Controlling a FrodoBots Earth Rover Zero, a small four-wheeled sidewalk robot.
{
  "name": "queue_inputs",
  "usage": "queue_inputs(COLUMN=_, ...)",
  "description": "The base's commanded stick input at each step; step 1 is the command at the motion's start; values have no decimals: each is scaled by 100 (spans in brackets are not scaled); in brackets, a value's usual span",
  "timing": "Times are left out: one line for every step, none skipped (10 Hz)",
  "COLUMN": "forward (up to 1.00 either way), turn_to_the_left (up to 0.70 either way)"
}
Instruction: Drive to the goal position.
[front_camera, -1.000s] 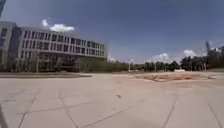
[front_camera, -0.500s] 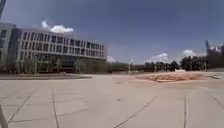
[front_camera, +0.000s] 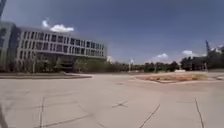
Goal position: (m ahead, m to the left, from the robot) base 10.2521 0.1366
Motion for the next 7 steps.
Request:
queue_inputs(forward=70, turn_to_the_left=2)
queue_inputs(forward=70, turn_to_the_left=2)
queue_inputs(forward=70, turn_to_the_left=2)
queue_inputs(forward=70, turn_to_the_left=2)
queue_inputs(forward=70, turn_to_the_left=2)
queue_inputs(forward=70, turn_to_the_left=3)
queue_inputs(forward=70, turn_to_the_left=3)
